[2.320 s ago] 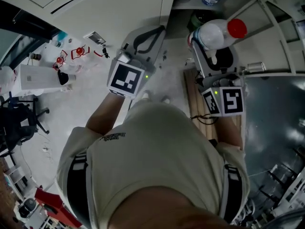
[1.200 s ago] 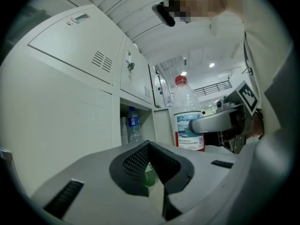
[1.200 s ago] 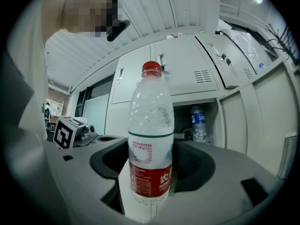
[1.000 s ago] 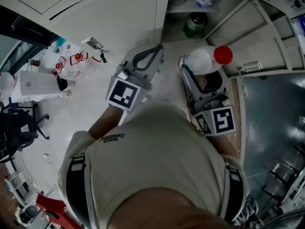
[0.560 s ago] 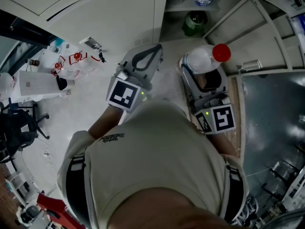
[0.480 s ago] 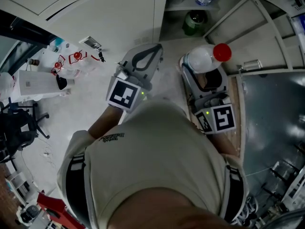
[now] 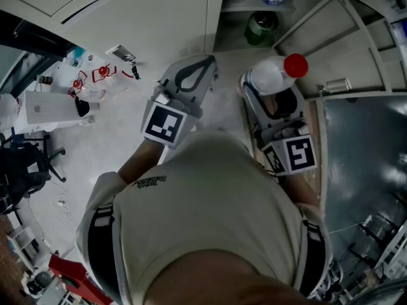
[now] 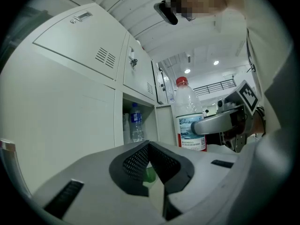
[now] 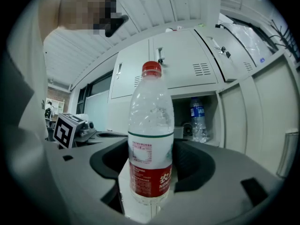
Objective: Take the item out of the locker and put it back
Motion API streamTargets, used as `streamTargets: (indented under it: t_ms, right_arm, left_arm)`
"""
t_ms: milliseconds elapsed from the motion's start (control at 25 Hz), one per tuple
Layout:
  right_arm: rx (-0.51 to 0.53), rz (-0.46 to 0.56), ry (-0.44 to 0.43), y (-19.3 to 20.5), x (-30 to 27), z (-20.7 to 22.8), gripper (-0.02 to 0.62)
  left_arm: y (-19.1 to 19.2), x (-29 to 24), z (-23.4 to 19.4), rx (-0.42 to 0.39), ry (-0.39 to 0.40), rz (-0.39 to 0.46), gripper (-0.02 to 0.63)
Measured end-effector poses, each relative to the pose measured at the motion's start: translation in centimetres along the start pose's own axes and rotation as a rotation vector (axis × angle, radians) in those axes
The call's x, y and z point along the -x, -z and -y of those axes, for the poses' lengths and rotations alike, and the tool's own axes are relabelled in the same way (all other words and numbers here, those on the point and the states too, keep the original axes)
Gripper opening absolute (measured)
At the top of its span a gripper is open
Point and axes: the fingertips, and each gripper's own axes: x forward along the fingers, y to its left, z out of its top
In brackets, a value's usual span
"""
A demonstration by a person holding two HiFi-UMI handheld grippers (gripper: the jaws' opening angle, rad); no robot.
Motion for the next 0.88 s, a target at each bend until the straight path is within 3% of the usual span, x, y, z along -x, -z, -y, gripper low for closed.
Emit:
streamTargets:
  t_ms: [360,880]
  right_arm:
    - [0.053,-0.016,-0.008,-0.5,-1.9,1.7,0.299]
    - [0.099,-0.015,0.015,1.6,-10.5,5.8,0.299]
  left_arm:
    - [-0.4,-0.9,-1.3,0.001,-0.045,0.002,0.012]
    - [0.7,-5.7,-4.1,-0.023,-0.080,0.004,0.012]
